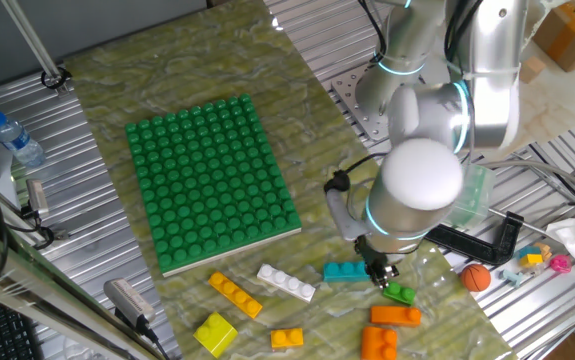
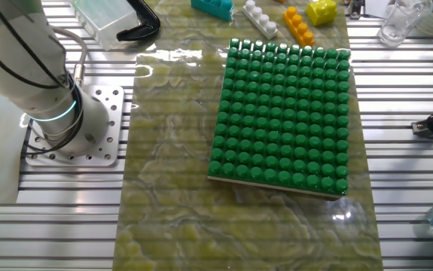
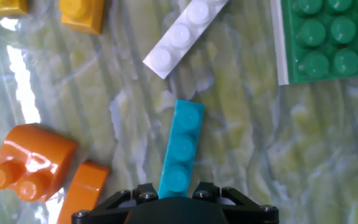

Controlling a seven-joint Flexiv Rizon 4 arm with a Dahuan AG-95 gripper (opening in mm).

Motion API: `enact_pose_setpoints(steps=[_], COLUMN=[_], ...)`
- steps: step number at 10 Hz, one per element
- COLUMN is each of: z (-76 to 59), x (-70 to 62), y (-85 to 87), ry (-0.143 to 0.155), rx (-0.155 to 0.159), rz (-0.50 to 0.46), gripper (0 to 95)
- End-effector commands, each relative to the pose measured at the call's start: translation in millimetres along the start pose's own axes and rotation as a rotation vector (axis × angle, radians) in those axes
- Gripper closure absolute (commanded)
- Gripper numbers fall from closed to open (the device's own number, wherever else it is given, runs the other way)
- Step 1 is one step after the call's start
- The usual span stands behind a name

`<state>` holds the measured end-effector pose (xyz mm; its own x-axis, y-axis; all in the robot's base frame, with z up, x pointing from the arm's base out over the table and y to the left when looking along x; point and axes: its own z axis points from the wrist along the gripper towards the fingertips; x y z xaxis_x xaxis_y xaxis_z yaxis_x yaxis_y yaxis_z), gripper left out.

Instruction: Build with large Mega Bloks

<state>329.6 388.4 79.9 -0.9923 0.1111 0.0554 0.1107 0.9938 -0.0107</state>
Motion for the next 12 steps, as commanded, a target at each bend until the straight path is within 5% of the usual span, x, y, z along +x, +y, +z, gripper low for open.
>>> enact_pose_setpoints(steps=[1, 4, 10, 11, 12], z=[24.6, 44.5, 53.9, 55.0, 56.1], x=[-9.0, -15.5, -17.7, -18.0, -18.6], y=[-7.9, -12.2, -13.8, -14.0, -14.0], ry=[0.060, 0.051, 0.074, 0.078, 0.079], rx=[-0.009, -0.061, -0.069, -0.077, -0.078], rz=[0.074, 0.104, 0.123, 0.128, 0.130], gripper=[57.0, 57.0, 57.0, 76.0, 76.0])
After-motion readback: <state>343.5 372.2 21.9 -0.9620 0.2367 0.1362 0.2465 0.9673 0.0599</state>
